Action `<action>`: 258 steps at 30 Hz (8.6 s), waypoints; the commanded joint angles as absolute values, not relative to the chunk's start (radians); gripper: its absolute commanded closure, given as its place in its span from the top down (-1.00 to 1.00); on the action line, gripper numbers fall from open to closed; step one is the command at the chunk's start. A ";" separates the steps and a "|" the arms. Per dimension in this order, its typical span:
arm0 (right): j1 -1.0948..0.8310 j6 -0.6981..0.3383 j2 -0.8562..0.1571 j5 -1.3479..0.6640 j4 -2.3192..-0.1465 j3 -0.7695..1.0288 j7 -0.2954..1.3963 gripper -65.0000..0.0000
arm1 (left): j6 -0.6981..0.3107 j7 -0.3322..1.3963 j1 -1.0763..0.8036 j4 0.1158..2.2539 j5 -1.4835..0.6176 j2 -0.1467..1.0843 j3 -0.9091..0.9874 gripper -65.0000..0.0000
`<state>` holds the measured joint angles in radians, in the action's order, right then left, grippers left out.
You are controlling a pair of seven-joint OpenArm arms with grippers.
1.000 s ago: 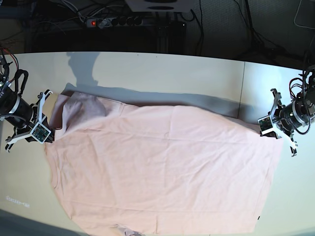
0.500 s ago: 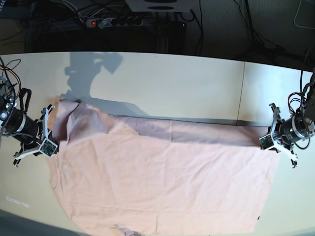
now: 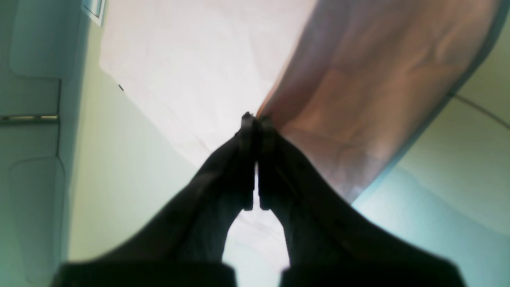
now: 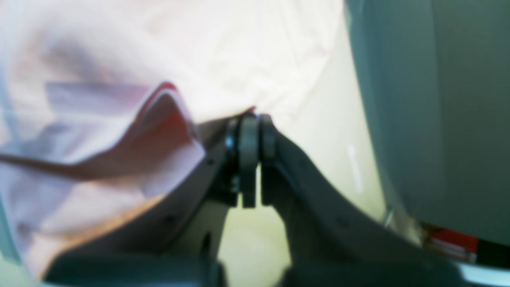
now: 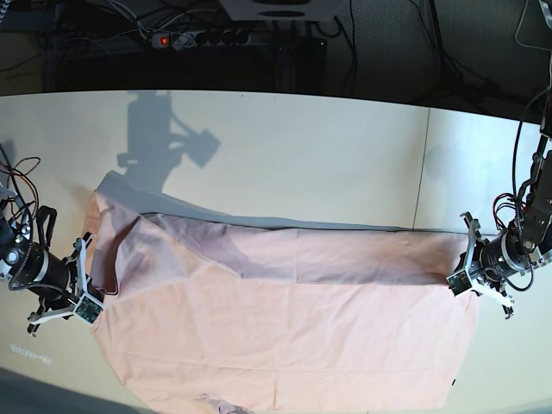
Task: Fold the T-shirt properly
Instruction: 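Lift the shirt with both grippers and pull it taut between them, then lay the held shirt edge down flat with both grippers, then release the left gripper and move it along the shirt to the hem, then release the right gripper and regrasp the shirt's side edge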
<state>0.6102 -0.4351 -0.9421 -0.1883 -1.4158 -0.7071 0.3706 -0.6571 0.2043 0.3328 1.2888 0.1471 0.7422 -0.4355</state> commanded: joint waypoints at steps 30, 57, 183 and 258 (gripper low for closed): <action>0.870 -0.535 -0.664 -0.130 -1.055 -0.859 0.339 -1.00 | -0.627 0.044 0.530 1.085 0.213 0.731 -0.551 -0.60; 0.739 -0.338 -0.553 -0.511 -1.033 -0.417 0.581 -1.00 | -0.379 0.556 0.513 1.083 -0.543 0.615 -0.270 -1.00; -0.311 -0.375 -0.545 -0.490 -1.581 0.342 0.738 -1.00 | -0.574 0.470 0.718 0.597 -0.613 0.553 -0.131 0.02; -0.019 -0.376 -0.577 -0.562 -1.568 0.348 0.741 -1.00 | -0.408 0.287 0.801 0.266 -0.421 0.296 -0.131 -1.00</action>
<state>-0.0376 -0.3809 -0.5499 -0.5552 -1.5555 0.3370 0.7677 -0.4168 0.2787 0.7681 0.2550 -0.4236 0.2882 -0.1314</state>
